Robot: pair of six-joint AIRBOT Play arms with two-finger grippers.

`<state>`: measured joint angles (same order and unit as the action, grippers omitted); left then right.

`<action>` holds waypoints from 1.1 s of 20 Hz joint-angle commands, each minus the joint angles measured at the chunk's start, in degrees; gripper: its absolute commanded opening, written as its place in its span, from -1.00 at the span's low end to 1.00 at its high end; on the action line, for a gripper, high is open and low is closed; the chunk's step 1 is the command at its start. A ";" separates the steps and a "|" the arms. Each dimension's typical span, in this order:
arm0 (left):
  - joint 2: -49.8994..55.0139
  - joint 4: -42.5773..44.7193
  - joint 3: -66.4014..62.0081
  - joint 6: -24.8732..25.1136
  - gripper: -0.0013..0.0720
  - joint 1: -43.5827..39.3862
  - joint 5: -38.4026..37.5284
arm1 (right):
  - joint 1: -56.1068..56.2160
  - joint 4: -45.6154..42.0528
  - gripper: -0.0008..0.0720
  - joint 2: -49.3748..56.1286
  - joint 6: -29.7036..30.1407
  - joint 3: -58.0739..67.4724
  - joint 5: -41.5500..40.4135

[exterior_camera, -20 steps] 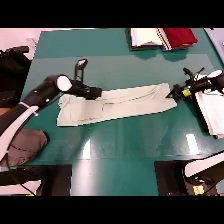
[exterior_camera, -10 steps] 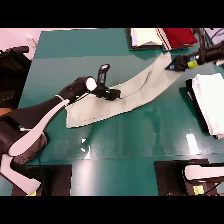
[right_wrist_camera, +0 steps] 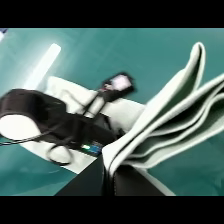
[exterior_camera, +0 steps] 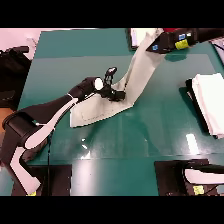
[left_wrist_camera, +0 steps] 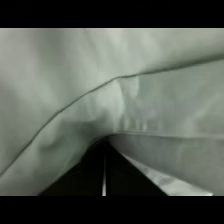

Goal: Fold the shirts.

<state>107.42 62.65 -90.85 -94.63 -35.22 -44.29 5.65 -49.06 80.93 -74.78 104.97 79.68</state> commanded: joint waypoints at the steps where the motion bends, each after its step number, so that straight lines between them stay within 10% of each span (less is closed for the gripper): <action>1: -1.31 1.92 -2.71 0.22 -0.89 2.51 -6.27 | 4.63 0.09 -0.93 -0.15 -1.33 0.87 -1.66; 12: -38.01 22.69 -2.91 2.10 -0.89 26.32 -15.52 | 31.87 10.45 -0.91 10.91 -2.10 0.83 -22.86; 14: -42.38 22.77 -2.91 2.12 -0.89 28.87 -15.61 | 38.05 10.40 0.09 15.15 -0.68 0.83 -28.81; 22: -44.68 21.18 -2.89 2.19 -0.89 28.76 -17.75 | 29.86 -3.74 0.07 10.29 -2.67 -6.99 -21.70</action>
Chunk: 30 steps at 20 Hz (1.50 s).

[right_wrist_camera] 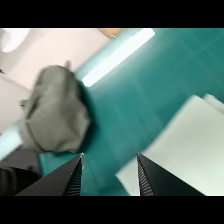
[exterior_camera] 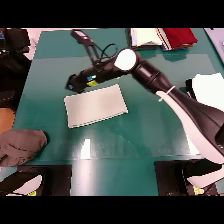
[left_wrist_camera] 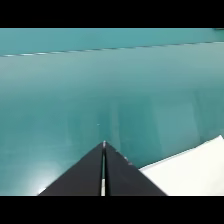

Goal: Fold the shirts.

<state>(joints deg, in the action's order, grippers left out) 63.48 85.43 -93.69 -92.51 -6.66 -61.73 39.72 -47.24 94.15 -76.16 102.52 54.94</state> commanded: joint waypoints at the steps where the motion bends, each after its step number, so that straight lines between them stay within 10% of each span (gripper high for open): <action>1: -0.74 -2.49 -0.04 0.22 -0.89 0.20 -0.04 | -7.74 -6.23 0.07 -4.98 -1.49 -8.39 4.66; 4: -0.74 -5.38 -0.04 1.66 -0.89 0.20 0.00 | -18.25 -9.92 0.11 -8.79 -3.34 -19.58 8.85; 6: -0.74 -7.39 -0.04 2.99 -0.89 0.20 0.09 | -24.90 -9.14 0.74 -7.98 -3.39 -25.35 9.75; 15: -0.17 -9.81 0.70 3.02 -0.89 0.20 1.75 | -24.46 9.92 0.58 10.25 0.81 -23.34 9.18; 18: -0.15 -12.35 2.19 3.23 -0.89 0.20 1.95 | -19.52 13.14 0.18 15.54 1.92 -16.46 8.02; 21: -0.15 -15.85 3.32 4.55 -0.89 0.13 2.56 | -16.02 12.83 -0.92 18.27 5.86 -9.94 6.88; 30: -0.15 -14.91 3.39 5.16 -0.89 -17.16 8.31 | -33.31 -2.62 -0.93 5.92 1.05 -1.81 9.27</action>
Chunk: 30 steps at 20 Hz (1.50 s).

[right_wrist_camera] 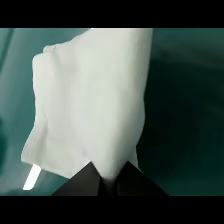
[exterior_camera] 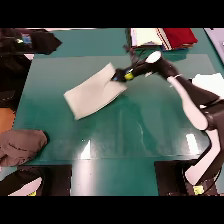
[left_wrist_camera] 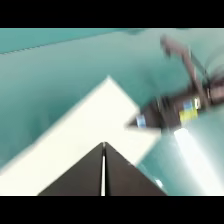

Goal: Fold the shirts.

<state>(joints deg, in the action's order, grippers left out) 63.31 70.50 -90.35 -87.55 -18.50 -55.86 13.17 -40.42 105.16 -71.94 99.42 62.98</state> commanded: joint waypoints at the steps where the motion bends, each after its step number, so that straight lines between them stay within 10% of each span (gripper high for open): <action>1: 0.02 0.00 0.04 0.17 -0.89 -6.91 3.15 | -10.75 -14.64 -0.93 -7.93 -5.25 1.29 2.14; 12: 0.04 -0.04 0.07 -1.07 -0.89 -12.33 8.46 | -51.06 -19.58 -0.93 -18.53 -7.54 1.27 5.38; 24: 2.27 -0.31 0.04 -2.45 -0.89 -12.33 8.07 | -51.95 -19.28 -0.93 -19.19 -7.56 18.78 6.19; 30: 2.25 -0.22 0.04 -2.36 -0.89 -12.33 7.61 | -55.19 -19.78 -0.93 -27.19 -7.41 8.15 7.06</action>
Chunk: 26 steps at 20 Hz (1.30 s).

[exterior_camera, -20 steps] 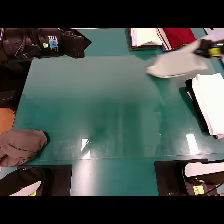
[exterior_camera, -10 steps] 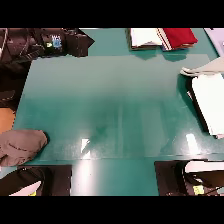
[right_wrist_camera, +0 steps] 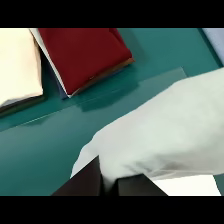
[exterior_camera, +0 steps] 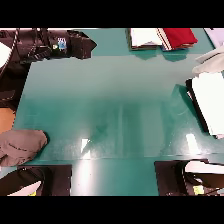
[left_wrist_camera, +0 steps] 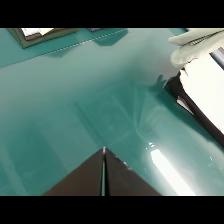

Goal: Fold the shirts.

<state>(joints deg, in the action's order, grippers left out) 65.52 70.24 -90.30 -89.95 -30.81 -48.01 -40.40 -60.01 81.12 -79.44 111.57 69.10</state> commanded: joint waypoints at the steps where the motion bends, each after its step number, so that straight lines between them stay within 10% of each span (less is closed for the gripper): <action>1: 0.07 0.07 0.00 0.09 -0.89 -0.02 -0.50 | -2.82 -0.22 -0.93 -4.52 1.20 -6.67 2.10; 13: 0.07 0.02 0.00 1.95 -0.89 -0.02 -3.54 | -18.45 -15.61 -0.91 -24.06 6.08 -47.76 3.61; 16: 0.07 0.02 0.00 1.95 -0.89 -0.02 -4.17 | -20.24 -15.45 0.51 -25.29 5.99 -51.30 1.90; 26: 0.04 0.04 0.00 1.92 -0.89 -0.02 -4.76 | 8.09 8.98 0.61 -25.24 5.97 -39.26 -0.46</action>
<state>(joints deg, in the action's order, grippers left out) 65.58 70.26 -90.30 -88.03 -30.81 -52.47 -43.81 -56.14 55.92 -73.47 69.67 69.12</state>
